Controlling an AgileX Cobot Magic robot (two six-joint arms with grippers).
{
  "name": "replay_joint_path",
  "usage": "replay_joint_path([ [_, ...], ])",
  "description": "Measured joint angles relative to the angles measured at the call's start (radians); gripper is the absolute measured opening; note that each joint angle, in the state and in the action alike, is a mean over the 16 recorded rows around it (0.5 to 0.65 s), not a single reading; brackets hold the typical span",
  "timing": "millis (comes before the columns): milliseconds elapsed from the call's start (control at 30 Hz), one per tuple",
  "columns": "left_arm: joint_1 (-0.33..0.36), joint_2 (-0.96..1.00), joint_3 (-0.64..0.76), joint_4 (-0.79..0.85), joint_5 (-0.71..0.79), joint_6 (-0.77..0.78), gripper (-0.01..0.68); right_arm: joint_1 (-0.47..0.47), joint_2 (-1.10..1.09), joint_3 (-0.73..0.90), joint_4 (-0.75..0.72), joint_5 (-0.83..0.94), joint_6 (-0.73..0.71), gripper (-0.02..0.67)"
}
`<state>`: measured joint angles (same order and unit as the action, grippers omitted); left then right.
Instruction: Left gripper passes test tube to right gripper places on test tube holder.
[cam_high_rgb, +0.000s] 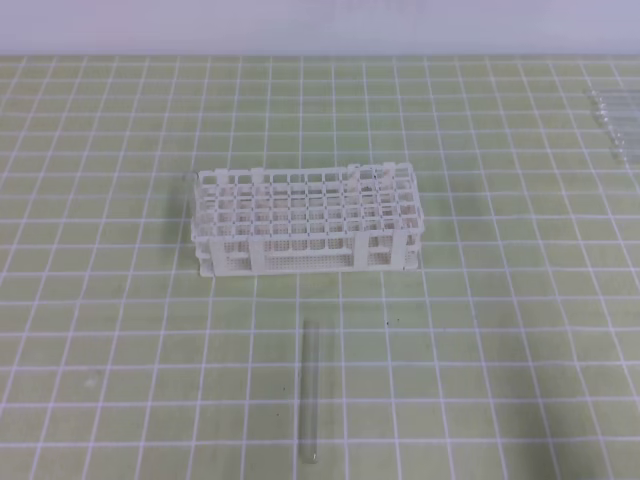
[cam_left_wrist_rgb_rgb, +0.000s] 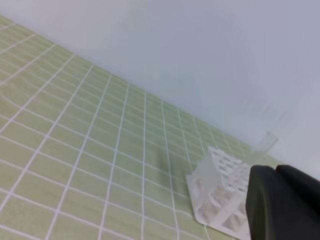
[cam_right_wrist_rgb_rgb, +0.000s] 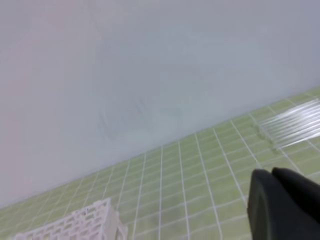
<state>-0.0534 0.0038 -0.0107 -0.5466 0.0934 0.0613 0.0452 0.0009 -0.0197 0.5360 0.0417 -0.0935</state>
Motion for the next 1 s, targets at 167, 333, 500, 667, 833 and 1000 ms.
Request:
replay_joint_path([
  [167, 0.000, 0.101, -0.072, -0.004, 0.054, 0.002, -0.002, 0.000, 0.065, -0.081, 0.001, 0.088, 0.000, -0.016],
  [333, 0.000, 0.274, -0.200, -0.002, 0.164, 0.021, -0.001, 0.000, 0.202, -0.228, -0.040, 0.260, 0.001, -0.016],
  [500, 0.000, 0.490, -0.365, 0.001, 0.333, 0.075, -0.002, 0.000, 0.394, -0.414, -0.089, 0.479, 0.002, -0.016],
  [667, -0.017, 0.691, -0.502, -0.053, 0.486, 0.168, -0.002, 0.000, 0.573, -0.562, -0.125, 0.668, 0.000, -0.016],
  [833, -0.084, 0.851, -0.585, -0.108, 0.561, 0.234, -0.002, 0.000, 0.686, -0.644, -0.121, 0.783, -0.013, -0.016],
  [1000, -0.213, 0.984, -0.623, -0.156, 0.519, 0.230, -0.002, 0.000, 0.739, -0.669, -0.110, 0.818, -0.037, -0.016],
])
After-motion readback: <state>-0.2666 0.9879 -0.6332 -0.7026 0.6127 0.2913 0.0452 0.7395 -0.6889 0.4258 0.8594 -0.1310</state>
